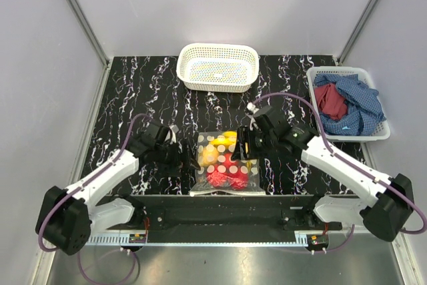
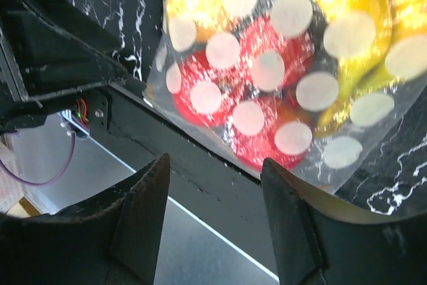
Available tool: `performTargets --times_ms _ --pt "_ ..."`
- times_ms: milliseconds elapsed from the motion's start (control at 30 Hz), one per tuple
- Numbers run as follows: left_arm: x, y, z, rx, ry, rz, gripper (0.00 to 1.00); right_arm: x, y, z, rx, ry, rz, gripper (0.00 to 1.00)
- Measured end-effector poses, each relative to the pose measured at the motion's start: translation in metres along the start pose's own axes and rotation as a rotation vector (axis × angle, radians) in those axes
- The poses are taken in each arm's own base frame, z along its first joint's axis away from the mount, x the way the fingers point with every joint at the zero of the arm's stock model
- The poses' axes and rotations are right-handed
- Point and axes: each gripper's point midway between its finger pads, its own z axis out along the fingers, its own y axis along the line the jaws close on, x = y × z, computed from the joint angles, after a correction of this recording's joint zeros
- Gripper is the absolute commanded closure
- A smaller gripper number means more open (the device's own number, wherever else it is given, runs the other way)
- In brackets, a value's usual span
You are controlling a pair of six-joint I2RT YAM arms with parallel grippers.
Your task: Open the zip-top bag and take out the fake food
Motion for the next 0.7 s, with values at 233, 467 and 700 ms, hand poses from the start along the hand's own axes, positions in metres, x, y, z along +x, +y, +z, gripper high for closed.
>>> performTargets --times_ms 233,467,700 --pt "0.000 0.003 0.023 0.108 0.144 0.017 0.01 0.026 -0.001 -0.022 -0.062 -0.010 0.034 0.33" --pt "0.012 0.004 0.054 0.261 0.312 -0.081 0.12 0.032 0.006 -0.044 -0.133 -0.068 0.072 0.33" --pt "0.018 -0.016 0.060 0.392 0.366 -0.073 0.63 0.058 -0.013 -0.035 -0.108 -0.052 0.284 0.12"
